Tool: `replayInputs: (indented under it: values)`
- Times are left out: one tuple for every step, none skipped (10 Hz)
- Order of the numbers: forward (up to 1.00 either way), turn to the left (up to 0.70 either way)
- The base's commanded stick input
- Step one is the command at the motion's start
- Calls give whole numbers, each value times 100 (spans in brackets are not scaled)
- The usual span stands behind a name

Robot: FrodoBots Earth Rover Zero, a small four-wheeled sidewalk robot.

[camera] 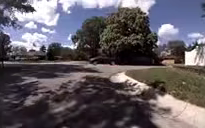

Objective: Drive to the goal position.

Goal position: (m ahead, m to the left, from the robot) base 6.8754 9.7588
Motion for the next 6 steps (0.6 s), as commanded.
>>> replayInputs:
  values:
    - [70,32]
    - [70,34]
    - [70,9]
    - [70,0]
    - [70,0]
    - [70,0]
